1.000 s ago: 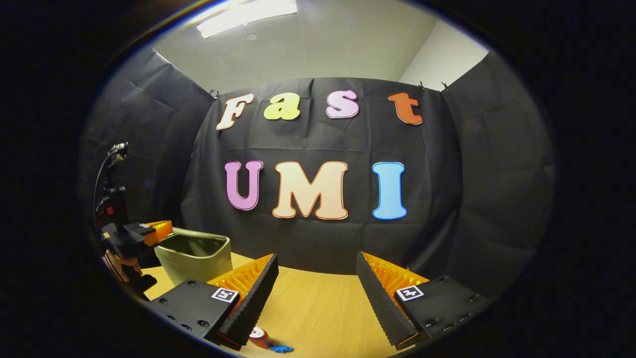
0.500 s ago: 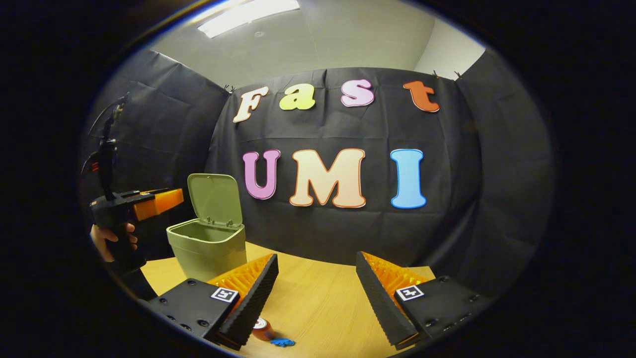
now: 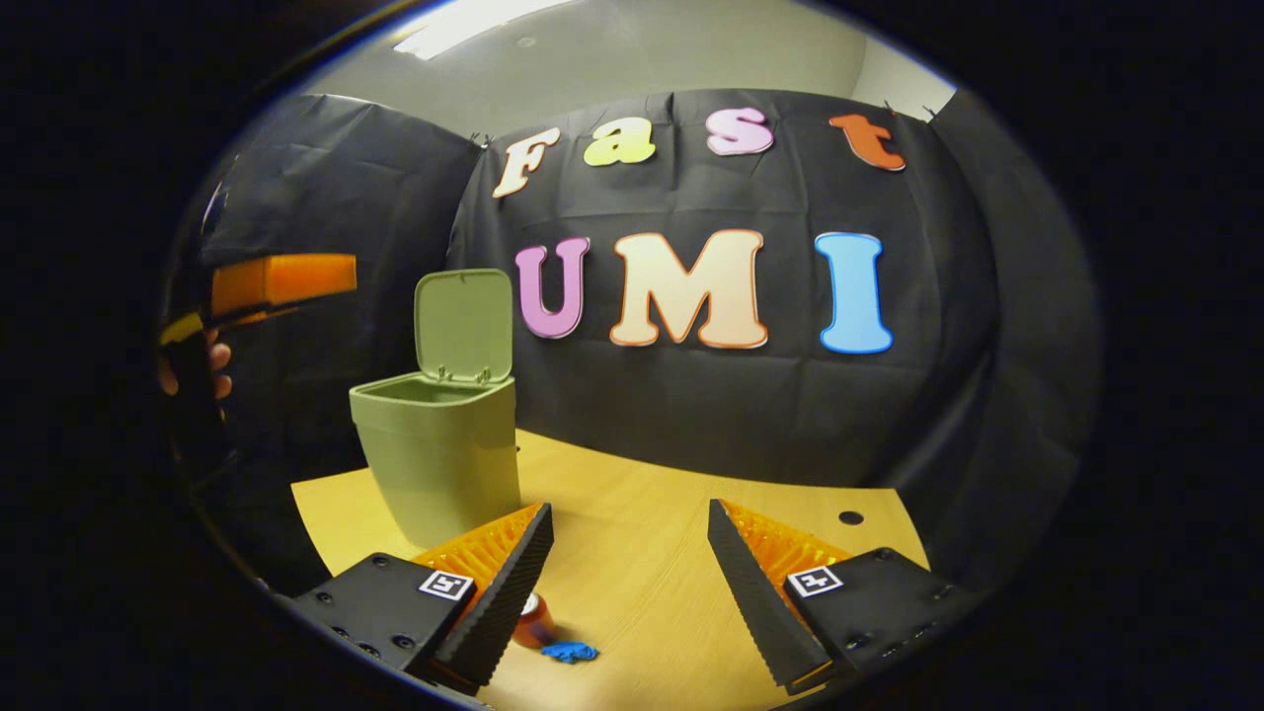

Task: Press the lid of the desktop garbage bin to open it, pick up the crumpled paper on the desktop and throw it into the bin, then pick up the pop can on the desktop and drop it into the bin, and finally close the garbage bin lid.

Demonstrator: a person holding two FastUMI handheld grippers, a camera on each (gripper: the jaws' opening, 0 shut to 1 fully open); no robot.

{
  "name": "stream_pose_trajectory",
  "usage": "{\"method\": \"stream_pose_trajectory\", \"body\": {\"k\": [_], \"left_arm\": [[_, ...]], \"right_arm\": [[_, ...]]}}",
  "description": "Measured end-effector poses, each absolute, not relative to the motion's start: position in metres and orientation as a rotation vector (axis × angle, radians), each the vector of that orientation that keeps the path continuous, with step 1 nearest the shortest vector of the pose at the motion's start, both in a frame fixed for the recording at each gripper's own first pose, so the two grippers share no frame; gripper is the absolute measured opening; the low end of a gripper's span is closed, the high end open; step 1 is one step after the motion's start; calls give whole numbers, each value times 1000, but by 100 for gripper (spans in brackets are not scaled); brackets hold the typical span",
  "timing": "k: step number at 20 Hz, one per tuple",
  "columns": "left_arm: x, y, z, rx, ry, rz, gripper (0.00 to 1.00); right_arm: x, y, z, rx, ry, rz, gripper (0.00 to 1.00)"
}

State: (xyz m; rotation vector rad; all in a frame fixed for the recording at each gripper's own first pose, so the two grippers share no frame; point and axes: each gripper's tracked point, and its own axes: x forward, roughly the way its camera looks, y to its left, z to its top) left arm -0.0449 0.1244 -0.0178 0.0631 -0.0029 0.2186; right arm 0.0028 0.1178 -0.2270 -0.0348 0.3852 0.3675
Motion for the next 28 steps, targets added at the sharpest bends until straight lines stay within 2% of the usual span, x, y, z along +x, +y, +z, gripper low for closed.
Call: {"method": "stream_pose_trajectory", "body": {"k": [5, 14, 15, 19, 20, 23, 25, 27, 28], "left_arm": [[-61, 124, 9, 146, -23, 231, 89], [-85, 133, 23, 177, -25, 293, 91], [-88, 137, 22, 177, -17, 302, 95], [-100, 156, 14, 185, 12, 355, 93], [-102, 159, 10, 184, 23, 364, 96], [-108, 169, 5, 176, 41, 388, 93], [-111, 175, 4, 179, 47, 401, 93], [-113, 176, 2, 183, 52, 402, 93], [-115, 179, 2, 188, 51, 403, 93]], "right_arm": [[-20, 123, -317, -71, 541, 407, 98], [-63, 141, -425, -137, 763, 492, 99], [-67, 140, -435, -144, 789, 498, 99], [-67, 144, -455, -168, 809, 518, 100], [-67, 144, -460, -164, 817, 525, 99], [-67, 145, -472, -156, 856, 540, 98], [-69, 149, -473, -136, 870, 553, 89], [-67, 151, -469, -138, 853, 559, 75], [-67, 146, -472, -152, 852, 547, 53]]}}
